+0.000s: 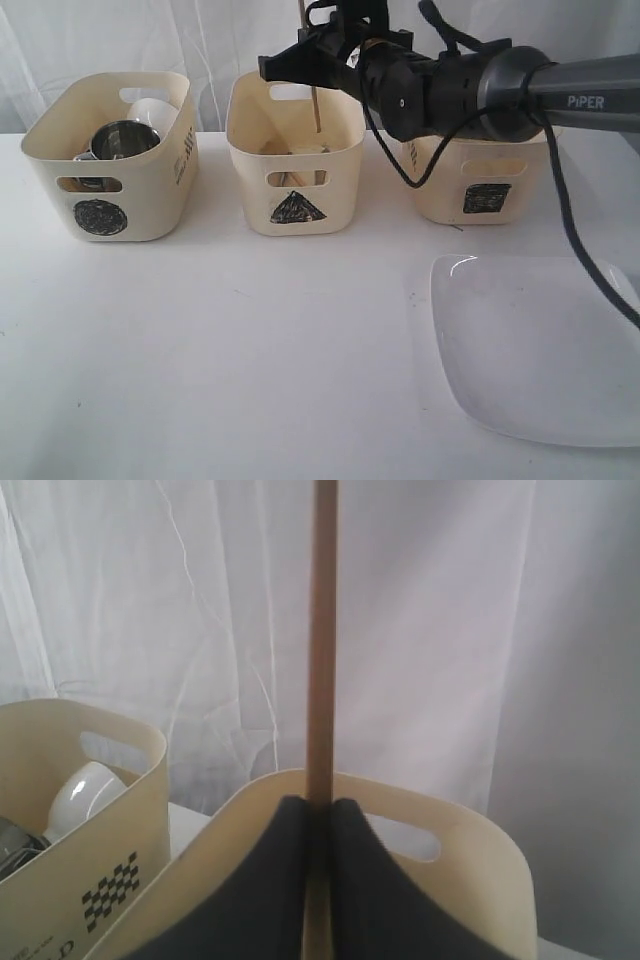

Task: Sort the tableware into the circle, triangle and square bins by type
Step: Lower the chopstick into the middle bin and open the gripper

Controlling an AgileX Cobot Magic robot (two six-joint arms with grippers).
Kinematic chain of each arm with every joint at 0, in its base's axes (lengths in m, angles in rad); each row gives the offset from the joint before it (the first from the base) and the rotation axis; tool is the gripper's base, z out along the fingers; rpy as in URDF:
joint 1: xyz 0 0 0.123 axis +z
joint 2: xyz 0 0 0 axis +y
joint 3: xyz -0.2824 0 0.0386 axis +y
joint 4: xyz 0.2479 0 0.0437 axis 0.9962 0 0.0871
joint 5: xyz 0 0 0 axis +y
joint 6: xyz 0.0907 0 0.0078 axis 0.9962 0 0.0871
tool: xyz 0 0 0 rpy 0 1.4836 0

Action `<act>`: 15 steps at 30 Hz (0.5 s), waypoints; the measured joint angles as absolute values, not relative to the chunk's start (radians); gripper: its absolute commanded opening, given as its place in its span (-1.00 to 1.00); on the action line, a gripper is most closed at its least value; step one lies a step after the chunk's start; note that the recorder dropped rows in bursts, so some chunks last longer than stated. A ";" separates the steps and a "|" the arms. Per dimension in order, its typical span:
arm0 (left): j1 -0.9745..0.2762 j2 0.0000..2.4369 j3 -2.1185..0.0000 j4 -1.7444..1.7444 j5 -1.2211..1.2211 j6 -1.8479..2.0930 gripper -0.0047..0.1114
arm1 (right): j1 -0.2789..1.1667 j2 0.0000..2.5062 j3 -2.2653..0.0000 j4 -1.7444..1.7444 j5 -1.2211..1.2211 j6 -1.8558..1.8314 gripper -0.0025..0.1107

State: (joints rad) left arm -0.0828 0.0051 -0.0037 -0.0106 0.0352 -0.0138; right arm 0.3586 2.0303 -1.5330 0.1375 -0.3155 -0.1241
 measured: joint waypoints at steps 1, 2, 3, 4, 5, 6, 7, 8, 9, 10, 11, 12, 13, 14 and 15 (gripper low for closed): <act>-0.083 0.005 -0.004 -0.011 0.035 -0.014 -0.69 | 0.359 2.035 -1.543 0.137 -0.303 -0.124 -0.96; -0.083 0.005 -0.004 -0.011 0.035 -0.014 -0.69 | 0.359 2.038 -1.549 0.137 -0.292 -0.124 -0.96; -0.083 0.005 -0.004 -0.011 0.035 -0.014 -0.69 | 0.359 2.039 -1.555 0.137 -0.277 -0.124 -0.96; -0.083 0.005 -0.004 -0.011 0.035 -0.014 -0.69 | 0.359 2.041 -1.564 0.139 -0.261 -0.124 -0.96; -0.083 0.005 -0.004 -0.011 0.035 -0.014 -0.69 | 0.359 2.044 -1.569 0.142 -0.253 -0.124 -0.95; -0.083 0.005 -0.004 -0.011 0.035 -0.014 -0.69 | 0.359 2.048 -1.574 0.147 -0.244 -0.124 -0.93; -0.083 0.005 -0.004 -0.011 0.035 -0.014 -0.69 | 0.359 2.053 -1.574 0.152 -0.239 -0.124 -0.89; -0.083 0.005 -0.004 -0.011 0.035 -0.014 -0.69 | 0.359 2.056 -1.575 0.152 -0.233 -0.124 -0.82; -0.083 0.005 -0.004 -0.011 0.035 -0.014 -0.69 | 0.359 2.060 -1.575 0.154 -0.231 -0.124 -0.74; -0.083 0.005 -0.004 -0.011 0.035 -0.014 -0.69 | 0.359 2.064 -1.575 0.154 -0.226 -0.124 -0.67; -0.083 0.005 -0.004 -0.011 0.035 -0.014 -0.69 | 0.359 2.066 -1.575 0.154 -0.224 -0.124 -0.56; -0.083 0.005 -0.004 -0.011 0.035 -0.014 -0.69 | 0.359 2.070 -1.575 0.156 -0.220 -0.124 -0.46; -0.083 0.005 -0.004 -0.011 0.035 -0.014 -0.69 | 0.359 2.070 -1.575 0.158 -0.216 -0.124 -0.37; -0.083 0.005 -0.004 -0.011 0.035 -0.014 -0.69 | 0.359 2.072 -1.575 0.158 -0.216 -0.124 -0.28; -0.083 0.005 -0.004 -0.011 0.035 -0.014 -0.69 | 0.359 2.072 -1.575 0.160 -0.216 -0.124 -0.20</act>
